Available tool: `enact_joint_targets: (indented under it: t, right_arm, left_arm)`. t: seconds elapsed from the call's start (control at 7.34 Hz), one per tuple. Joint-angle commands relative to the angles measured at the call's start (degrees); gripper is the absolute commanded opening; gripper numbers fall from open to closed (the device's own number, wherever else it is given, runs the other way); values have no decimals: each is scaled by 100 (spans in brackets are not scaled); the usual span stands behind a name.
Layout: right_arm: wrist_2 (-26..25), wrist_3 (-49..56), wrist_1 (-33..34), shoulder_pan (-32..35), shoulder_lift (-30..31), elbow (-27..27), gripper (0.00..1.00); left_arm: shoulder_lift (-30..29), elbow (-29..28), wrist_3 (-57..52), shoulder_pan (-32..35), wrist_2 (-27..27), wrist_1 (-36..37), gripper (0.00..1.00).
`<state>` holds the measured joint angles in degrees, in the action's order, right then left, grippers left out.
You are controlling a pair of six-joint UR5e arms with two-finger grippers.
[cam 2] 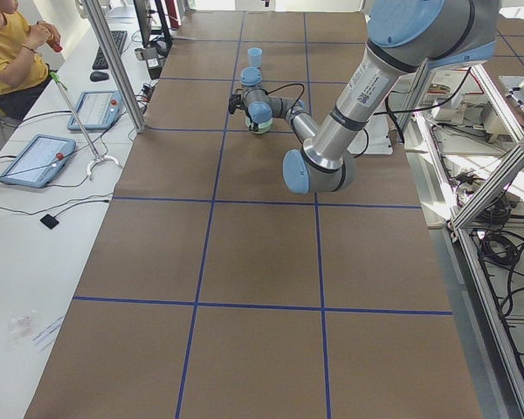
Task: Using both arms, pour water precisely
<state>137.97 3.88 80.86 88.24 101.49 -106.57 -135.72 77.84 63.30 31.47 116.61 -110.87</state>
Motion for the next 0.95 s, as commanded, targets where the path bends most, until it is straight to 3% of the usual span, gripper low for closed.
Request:
enact_joint_targets:
  t: [0.0, 0.41, 0.54, 0.82]
  right_arm:
    - [2, -54, 0, 0, -16, -4, 100]
    - [2, -54, 0, 0, -42, -4, 100]
    - [2, -62, -9, -9, -42, -13, 100]
    - [202, -647, -139, -9, -51, -179, 100]
  left_arm:
    - [2, 82, 7, 25, -59, -22, 100]
    - [72, 660, 7, 331, 54, 205, 100]
    - [255, 1298, -11, 585, 194, 929, 100]
    - [1375, 3411, -1276, 1191, 424, 2668, 100]
